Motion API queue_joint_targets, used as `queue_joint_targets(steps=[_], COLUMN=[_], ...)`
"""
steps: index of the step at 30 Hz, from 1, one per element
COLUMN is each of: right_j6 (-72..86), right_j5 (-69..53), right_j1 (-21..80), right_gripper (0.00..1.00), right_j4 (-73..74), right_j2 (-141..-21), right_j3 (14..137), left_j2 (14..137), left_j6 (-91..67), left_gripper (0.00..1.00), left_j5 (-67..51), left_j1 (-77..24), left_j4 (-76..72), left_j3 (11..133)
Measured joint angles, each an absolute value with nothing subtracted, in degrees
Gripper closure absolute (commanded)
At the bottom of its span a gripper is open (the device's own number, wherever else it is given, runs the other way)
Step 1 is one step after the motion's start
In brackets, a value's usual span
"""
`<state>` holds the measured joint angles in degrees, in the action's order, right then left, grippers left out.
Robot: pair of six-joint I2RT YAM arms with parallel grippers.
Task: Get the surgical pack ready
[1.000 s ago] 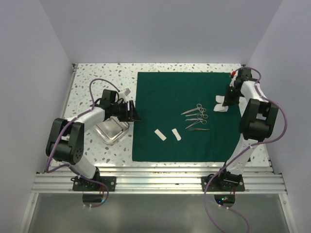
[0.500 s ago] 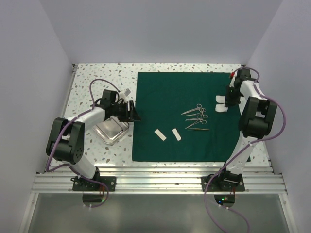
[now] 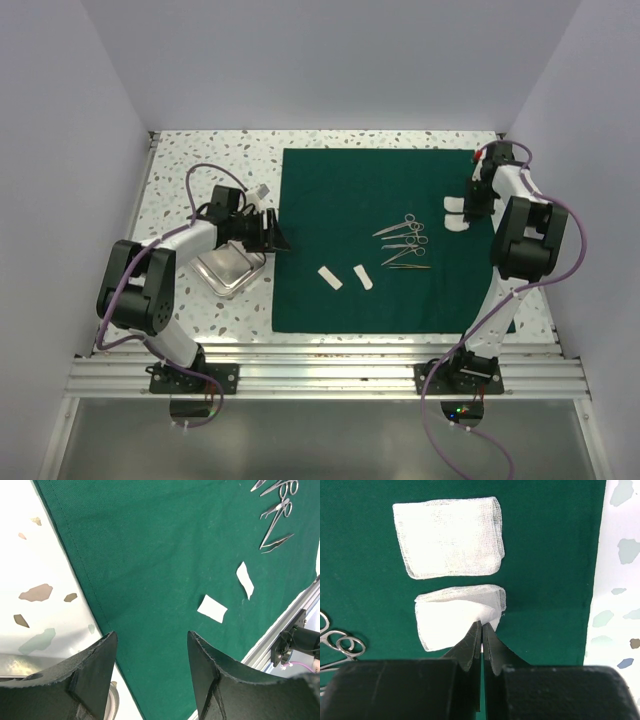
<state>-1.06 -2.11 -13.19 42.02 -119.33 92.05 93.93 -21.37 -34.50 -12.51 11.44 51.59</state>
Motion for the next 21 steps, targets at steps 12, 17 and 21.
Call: queue_joint_targets(steps=[12, 17, 21], right_j6=[-0.62, -0.49, -0.45], right_j5=[-0.14, 0.56, 0.49], right_j1=[-13.19, -13.19, -13.21], right_gripper=[0.80, 0.69, 0.65], right_j4=[41.98, 42.00, 42.06], right_j2=[-119.72, -119.72, -120.07], right_j3=[92.14, 92.14, 92.62], left_j2=[93.93, 93.93, 93.93], left_j6=[-21.37, -21.39, -21.39], left_gripper=[0.37, 0.37, 0.37], left_j5=[-34.52, -34.54, -34.54], left_j1=[-12.51, -12.51, -12.51], left_j4=[11.44, 11.40, 11.35], left_j3=[51.59, 51.59, 51.59])
